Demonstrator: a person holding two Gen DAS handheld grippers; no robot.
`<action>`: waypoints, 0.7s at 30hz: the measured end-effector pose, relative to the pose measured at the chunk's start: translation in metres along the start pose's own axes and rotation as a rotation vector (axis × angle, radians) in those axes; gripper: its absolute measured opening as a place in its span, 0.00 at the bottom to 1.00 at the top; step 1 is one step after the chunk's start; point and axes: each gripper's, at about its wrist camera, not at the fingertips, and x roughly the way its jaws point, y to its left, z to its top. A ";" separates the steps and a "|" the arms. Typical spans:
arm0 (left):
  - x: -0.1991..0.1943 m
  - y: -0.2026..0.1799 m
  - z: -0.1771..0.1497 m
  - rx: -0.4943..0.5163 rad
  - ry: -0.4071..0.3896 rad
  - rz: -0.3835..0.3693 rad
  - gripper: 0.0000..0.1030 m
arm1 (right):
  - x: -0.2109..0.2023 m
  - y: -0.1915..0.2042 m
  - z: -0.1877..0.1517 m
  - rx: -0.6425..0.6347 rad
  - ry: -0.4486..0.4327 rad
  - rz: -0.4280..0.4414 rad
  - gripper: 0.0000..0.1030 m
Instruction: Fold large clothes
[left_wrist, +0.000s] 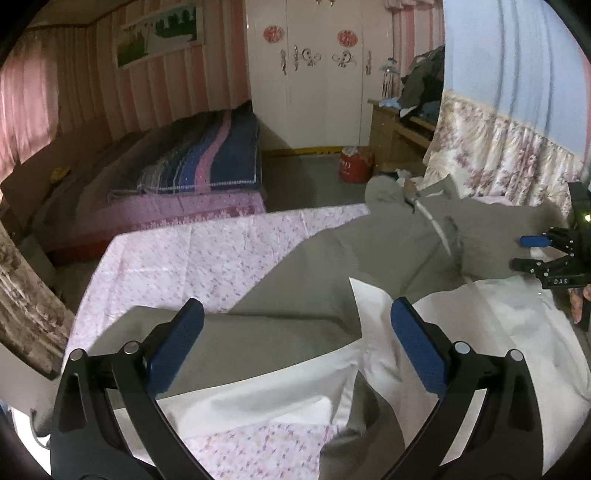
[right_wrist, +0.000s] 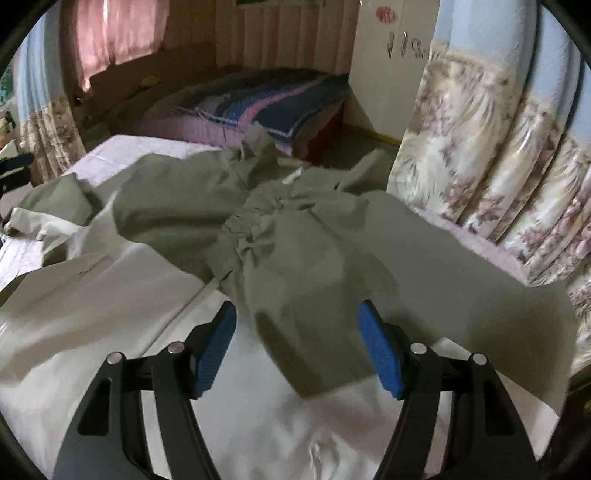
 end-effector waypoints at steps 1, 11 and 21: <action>0.005 -0.002 -0.002 0.006 0.001 0.007 0.97 | 0.007 0.000 0.000 0.002 0.020 0.000 0.61; 0.034 -0.008 -0.006 0.062 0.022 0.042 0.97 | 0.028 0.003 -0.005 0.004 0.054 -0.003 0.05; -0.023 0.033 0.012 -0.014 -0.074 0.131 0.97 | -0.078 0.079 0.066 -0.064 -0.252 0.306 0.04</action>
